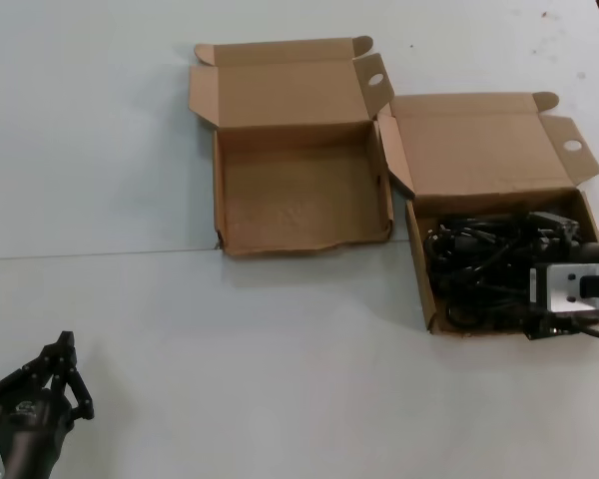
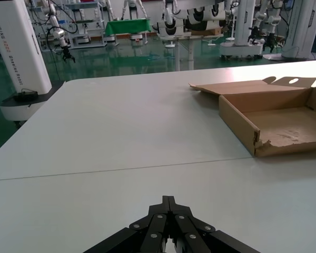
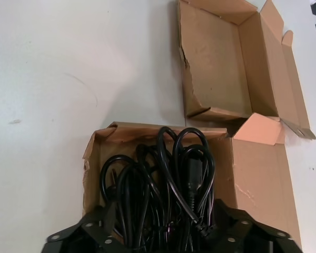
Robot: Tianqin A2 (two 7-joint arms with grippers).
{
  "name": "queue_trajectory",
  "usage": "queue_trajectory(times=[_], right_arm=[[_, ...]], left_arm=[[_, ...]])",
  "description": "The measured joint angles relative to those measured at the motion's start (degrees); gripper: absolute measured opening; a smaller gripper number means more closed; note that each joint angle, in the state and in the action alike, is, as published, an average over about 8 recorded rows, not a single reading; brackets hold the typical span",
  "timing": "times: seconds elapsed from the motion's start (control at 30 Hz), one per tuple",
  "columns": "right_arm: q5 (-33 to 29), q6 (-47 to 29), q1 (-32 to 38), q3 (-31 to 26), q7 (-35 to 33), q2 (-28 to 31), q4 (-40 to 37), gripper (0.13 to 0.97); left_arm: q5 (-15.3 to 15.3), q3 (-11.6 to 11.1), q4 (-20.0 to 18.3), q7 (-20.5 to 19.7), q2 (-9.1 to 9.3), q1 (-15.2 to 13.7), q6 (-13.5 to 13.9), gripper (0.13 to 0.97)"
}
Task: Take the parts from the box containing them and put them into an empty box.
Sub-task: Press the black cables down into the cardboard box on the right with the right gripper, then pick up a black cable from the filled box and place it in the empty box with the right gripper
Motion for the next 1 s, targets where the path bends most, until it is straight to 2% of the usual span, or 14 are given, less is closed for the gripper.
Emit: queue_trajectory(times=[0.2,0.23,0.5,0.53,0.8,1.0], right_arm=[[2.6,1.2,1.2,-1.4,0.0,1.4,-2.4,0.624],[3.0,1.5,1.4,-1.7,0.0,1.6,-2.9,0.624],[6.5,5.1,2.6,-3.9,0.0,3.0,-6.6,0.410],[7.0,5.8,2.7,-4.2,0.0,3.1,-7.2,0.410],[9.9,10.2,3.1,-6.5,0.0,4.3,-10.4,0.258],[11.7,12.1,3.2,-8.0,0.0,5.3,-11.3,0.237]], left_arm=[[0.0,0.0,0.0,0.0,0.00,0.0,0.0,0.156],[0.0,0.0,0.0,0.0,0.00,0.0,0.0,0.156],[0.0,0.0,0.0,0.0,0.00,0.0,0.0,0.156],[0.0,0.0,0.0,0.0,0.00,0.0,0.0,0.156],[0.0,0.0,0.0,0.0,0.00,0.0,0.0,0.156],[0.0,0.0,0.0,0.0,0.00,0.0,0.0,0.156]])
